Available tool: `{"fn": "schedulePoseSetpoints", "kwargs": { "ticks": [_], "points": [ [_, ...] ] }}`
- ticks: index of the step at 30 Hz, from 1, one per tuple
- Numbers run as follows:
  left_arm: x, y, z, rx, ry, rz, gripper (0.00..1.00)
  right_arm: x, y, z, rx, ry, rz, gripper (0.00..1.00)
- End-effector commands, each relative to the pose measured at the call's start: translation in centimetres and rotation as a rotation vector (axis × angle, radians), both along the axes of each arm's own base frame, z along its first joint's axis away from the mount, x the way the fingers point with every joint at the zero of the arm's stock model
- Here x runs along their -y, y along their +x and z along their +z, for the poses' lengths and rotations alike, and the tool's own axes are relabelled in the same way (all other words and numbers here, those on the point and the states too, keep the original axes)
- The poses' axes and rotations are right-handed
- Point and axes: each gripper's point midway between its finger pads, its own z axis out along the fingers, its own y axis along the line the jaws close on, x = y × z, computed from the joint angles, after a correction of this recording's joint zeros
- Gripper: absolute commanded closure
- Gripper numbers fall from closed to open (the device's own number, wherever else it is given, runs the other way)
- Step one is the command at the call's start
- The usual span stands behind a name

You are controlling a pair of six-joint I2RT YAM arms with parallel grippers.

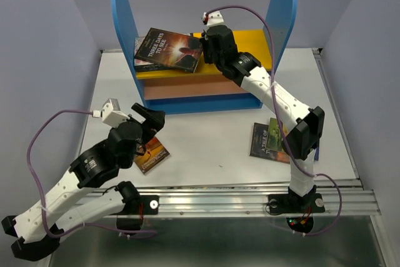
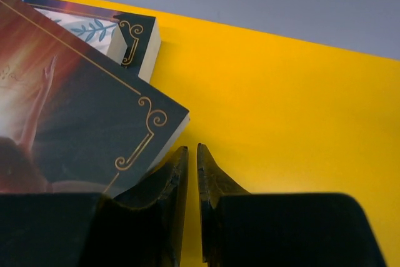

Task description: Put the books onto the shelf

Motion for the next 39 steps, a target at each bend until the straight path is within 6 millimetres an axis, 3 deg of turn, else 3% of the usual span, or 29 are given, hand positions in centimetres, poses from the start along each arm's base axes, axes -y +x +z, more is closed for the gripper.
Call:
{"fn": "schedulePoseSetpoints", "kwargs": {
  "ticks": [1,7,15,24,32,39],
  "points": [
    [-1.3,-0.2,-0.4,0.012,0.006,0.041,0.01,-0.6,1.3,4.5,0.105,0.072,0.018,0.83],
    [-2.4,-1.0,-1.4,0.009,-0.024,0.058,0.01,-1.4,3.0,5.3,0.130,0.096,0.082,0.83],
    [-4.2,-2.2,-2.1,-0.009,-0.030,0.086,0.01,-4.8,4.4,4.0,0.136,0.090,0.259,0.83],
    [-4.7,-3.0,-3.4,-0.033,-0.048,0.084,0.01,-4.9,6.4,4.2,0.211,0.093,0.233,0.82],
    [-4.6,-3.4,-4.2,-0.045,-0.059,0.067,0.01,-6.1,6.8,5.3,0.269,0.107,0.282,0.80],
    [-4.5,-3.6,-4.9,-0.057,-0.069,0.064,0.01,-8.8,6.1,5.8,0.295,0.179,0.417,0.76]
  ]
}}
